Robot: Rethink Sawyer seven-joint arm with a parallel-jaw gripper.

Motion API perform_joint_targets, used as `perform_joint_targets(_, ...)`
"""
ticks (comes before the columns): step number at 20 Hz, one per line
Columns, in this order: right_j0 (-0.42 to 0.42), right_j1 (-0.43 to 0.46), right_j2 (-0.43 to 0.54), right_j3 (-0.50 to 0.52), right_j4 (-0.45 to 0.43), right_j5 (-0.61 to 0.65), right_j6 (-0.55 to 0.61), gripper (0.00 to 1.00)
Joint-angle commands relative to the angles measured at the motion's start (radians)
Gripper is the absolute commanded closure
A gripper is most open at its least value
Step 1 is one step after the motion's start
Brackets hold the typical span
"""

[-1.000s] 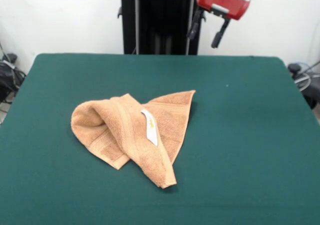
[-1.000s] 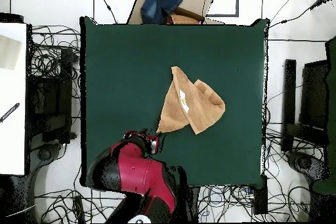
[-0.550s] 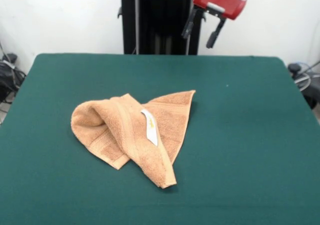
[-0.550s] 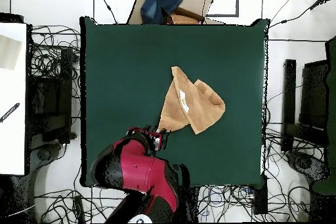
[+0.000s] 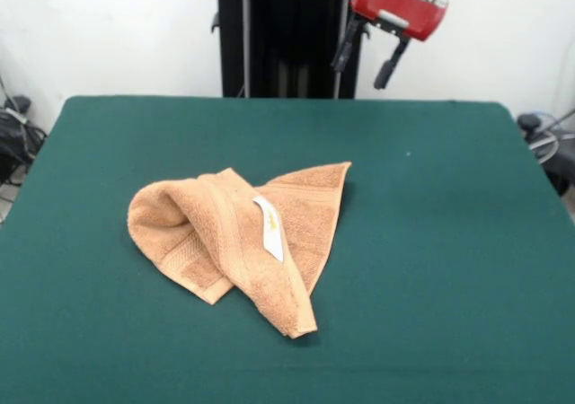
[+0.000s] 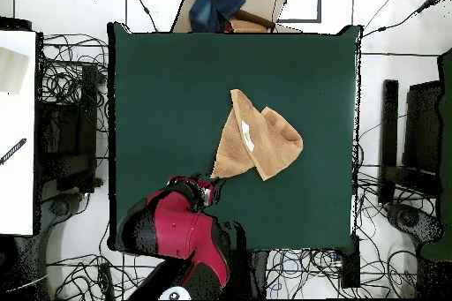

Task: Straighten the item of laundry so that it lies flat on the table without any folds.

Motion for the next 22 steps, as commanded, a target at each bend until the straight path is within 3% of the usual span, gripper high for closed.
perform_joint_targets(1,0.01,0.056,0.001,-0.034,0.064,0.096,0.23,0.0)
perform_joint_targets(4,0.029,0.07,-0.02,-0.046,0.067,0.104,0.227,0.0)
perform_joint_targets(11,-0.02,0.092,0.017,-0.053,0.06,0.062,0.197,0.0)
perform_joint_targets(22,0.034,0.087,0.039,-0.032,0.105,0.129,0.241,0.0)
